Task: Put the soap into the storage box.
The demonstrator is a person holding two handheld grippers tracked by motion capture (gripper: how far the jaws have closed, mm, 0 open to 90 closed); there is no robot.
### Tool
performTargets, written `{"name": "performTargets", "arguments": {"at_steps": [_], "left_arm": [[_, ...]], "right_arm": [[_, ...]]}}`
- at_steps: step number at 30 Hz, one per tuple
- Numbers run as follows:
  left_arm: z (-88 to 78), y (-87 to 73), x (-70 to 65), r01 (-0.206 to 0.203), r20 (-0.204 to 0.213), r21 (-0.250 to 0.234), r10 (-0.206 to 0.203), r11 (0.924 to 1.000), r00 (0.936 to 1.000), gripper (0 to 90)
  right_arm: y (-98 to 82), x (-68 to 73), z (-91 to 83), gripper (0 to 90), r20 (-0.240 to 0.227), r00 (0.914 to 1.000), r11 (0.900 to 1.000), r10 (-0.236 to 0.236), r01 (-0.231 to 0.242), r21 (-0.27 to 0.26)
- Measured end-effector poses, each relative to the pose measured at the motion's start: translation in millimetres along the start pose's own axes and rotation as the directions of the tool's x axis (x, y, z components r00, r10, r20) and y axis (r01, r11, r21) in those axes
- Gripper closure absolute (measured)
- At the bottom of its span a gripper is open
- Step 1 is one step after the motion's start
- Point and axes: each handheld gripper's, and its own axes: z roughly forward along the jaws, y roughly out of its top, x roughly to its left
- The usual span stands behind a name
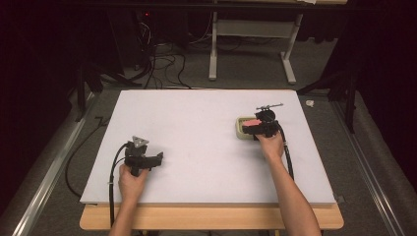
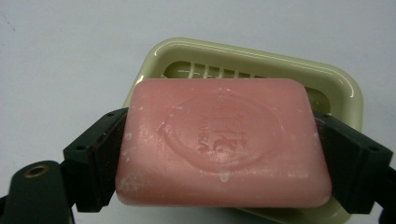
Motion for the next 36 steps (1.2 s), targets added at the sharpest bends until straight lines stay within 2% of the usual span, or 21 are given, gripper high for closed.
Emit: {"name": "performTargets", "arguments": {"at_steps": [5,16,36], "left_arm": [[-0.1,0.0,0.0,-0.001,0.001,0.0,0.001,1.0,1.0,15.3],[-0.1,0.0,0.0,0.0,0.001,0.0,0.0,1.0,1.0,15.3],[-0.1,0.0,-0.1,0.0,0.0,0.0,0.0,1.0,1.0,15.3]], "right_arm": [[1.0,-0.5,1.9,13.6,-0.013,0.9998,1.0,0.015,-0.015,0.002],[1.1,-2.1,0.1,13.1,-0.009,0.9997,1.0,0.022,-0.022,-0.02],[2.4,0.5,-13.9,12.8,-0.001,1.0,0.998,-0.004,0.004,-0.068]]}}
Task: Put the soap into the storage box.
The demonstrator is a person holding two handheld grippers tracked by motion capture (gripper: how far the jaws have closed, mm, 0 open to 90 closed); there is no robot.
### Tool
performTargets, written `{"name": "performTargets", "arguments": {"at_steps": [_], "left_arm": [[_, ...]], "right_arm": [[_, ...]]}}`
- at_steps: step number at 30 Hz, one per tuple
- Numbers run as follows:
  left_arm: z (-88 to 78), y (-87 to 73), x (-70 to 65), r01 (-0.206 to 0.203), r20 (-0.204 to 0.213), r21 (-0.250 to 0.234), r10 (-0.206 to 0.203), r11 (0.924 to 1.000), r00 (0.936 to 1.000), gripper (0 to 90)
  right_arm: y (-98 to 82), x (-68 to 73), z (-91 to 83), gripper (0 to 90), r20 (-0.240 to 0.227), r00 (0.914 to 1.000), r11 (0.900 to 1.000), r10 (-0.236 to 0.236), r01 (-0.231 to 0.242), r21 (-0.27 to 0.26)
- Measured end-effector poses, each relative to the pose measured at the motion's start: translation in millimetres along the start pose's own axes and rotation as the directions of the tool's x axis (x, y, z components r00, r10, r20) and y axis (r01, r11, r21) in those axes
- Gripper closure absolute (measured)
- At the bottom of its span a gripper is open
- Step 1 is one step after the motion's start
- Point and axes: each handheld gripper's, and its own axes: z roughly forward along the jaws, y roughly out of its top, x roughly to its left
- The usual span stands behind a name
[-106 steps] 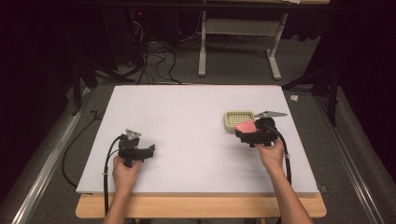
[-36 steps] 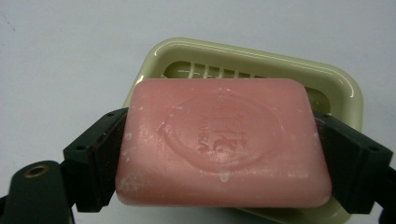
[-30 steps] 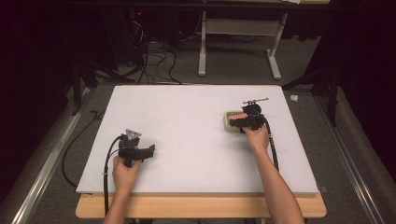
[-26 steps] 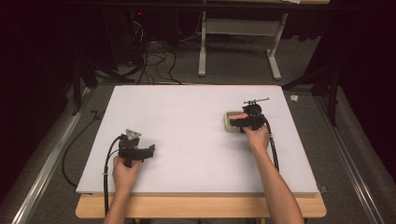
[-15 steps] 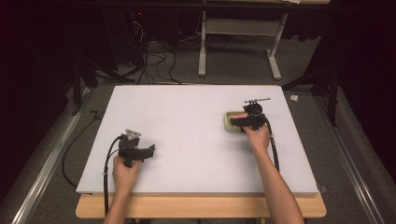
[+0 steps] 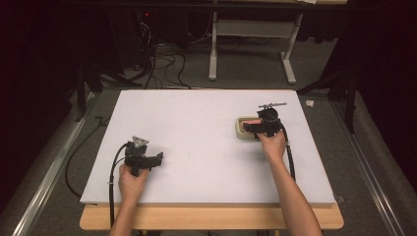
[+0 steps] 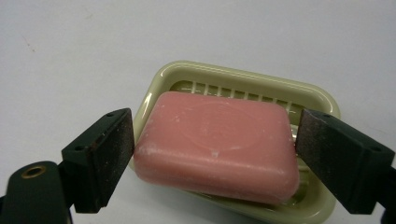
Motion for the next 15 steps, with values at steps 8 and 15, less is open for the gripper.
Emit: {"name": "performTargets", "arguments": {"at_steps": [8,15], "left_arm": [[0.0,0.0,-0.1,0.0,0.0,0.0,0.0,1.0,1.0,15.3],[0.0,0.0,0.0,0.0,0.0,0.0,0.0,1.0,1.0,15.3]], "right_arm": [[-0.1,0.0,-5.6,13.1,-0.006,0.9999,1.0,-0.008,0.008,-0.015],[0.7,2.5,-16.0,13.4,-0.019,0.9995,0.998,-0.025,0.023,-0.051]]}}
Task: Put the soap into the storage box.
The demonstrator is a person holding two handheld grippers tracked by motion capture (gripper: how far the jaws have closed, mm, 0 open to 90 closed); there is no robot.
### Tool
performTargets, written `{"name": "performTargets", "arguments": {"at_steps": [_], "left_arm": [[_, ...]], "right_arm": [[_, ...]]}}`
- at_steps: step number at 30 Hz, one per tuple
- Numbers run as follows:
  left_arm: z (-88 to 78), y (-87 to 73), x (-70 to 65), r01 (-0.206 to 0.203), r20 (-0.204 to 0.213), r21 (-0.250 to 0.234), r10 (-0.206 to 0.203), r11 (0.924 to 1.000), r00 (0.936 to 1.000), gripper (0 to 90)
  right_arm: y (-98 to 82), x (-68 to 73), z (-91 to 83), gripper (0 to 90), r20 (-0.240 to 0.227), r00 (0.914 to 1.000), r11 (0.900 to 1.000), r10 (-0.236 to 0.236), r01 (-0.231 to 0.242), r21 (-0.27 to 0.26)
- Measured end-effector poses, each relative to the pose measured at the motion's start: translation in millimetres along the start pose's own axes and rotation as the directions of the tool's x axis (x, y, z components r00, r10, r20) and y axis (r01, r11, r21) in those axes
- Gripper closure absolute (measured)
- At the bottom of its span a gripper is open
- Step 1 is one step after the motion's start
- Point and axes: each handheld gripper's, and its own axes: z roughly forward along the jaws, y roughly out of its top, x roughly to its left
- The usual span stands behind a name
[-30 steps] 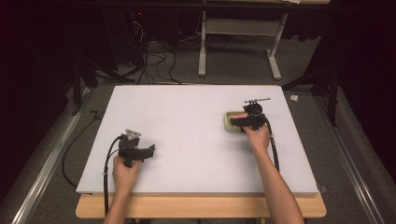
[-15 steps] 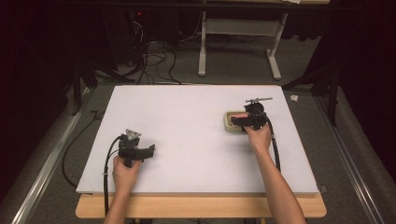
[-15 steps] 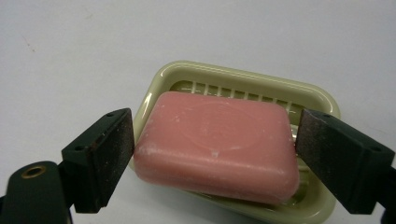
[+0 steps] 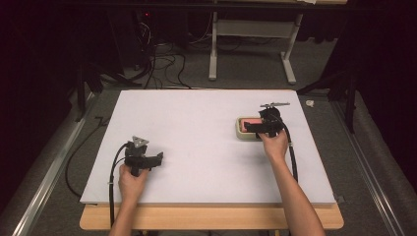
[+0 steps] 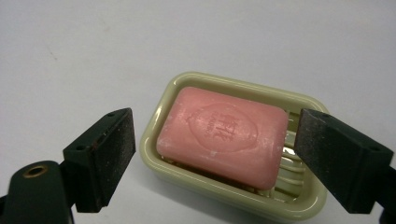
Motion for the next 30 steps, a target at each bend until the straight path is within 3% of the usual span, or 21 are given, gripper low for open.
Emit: {"name": "performTargets", "arguments": {"at_steps": [13,30], "left_arm": [[0.0,0.0,0.0,0.0,0.0,0.0,0.0,1.0,1.0,15.3],[0.0,0.0,-0.1,-0.001,-0.001,0.0,0.001,1.0,1.0,15.3]], "right_arm": [[0.5,2.0,-26.3,15.0,-0.02,0.9993,0.997,-0.032,0.031,-0.069],[-19.6,-4.1,-47.0,16.1,-0.042,0.9987,0.992,-0.027,0.022,-0.125]]}}
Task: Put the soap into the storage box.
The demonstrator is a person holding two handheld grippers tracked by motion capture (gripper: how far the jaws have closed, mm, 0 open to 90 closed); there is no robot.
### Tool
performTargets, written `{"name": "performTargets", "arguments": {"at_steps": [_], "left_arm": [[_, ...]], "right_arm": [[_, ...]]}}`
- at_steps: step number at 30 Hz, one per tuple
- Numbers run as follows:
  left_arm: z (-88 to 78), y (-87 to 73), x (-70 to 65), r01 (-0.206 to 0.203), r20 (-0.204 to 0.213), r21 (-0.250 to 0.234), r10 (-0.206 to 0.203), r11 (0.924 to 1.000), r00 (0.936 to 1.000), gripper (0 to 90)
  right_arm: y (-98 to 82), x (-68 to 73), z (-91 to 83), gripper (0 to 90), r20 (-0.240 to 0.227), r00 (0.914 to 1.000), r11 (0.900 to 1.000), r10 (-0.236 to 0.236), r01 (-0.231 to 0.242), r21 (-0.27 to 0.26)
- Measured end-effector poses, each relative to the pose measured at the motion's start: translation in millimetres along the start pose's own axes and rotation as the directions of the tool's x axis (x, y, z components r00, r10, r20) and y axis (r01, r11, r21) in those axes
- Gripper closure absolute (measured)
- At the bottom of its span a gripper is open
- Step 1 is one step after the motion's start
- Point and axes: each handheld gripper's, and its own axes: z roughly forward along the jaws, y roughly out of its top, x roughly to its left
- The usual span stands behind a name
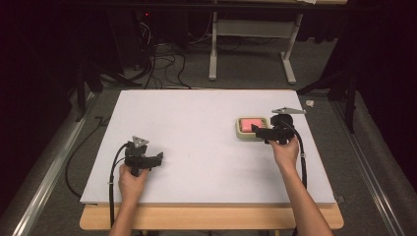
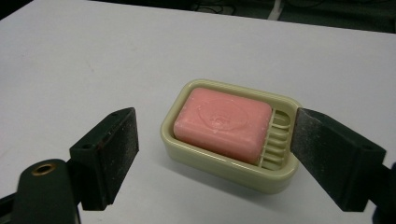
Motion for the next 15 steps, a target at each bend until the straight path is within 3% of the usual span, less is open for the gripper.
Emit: {"name": "performTargets", "arguments": {"at_steps": [15], "left_arm": [[-0.1,0.0,0.0,-0.001,-0.001,0.0,0.001,1.0,1.0,15.3]], "right_arm": [[-6.7,7.1,-15.7,17.5,-0.038,0.9992,0.999,-0.007,0.005,-0.036]]}}
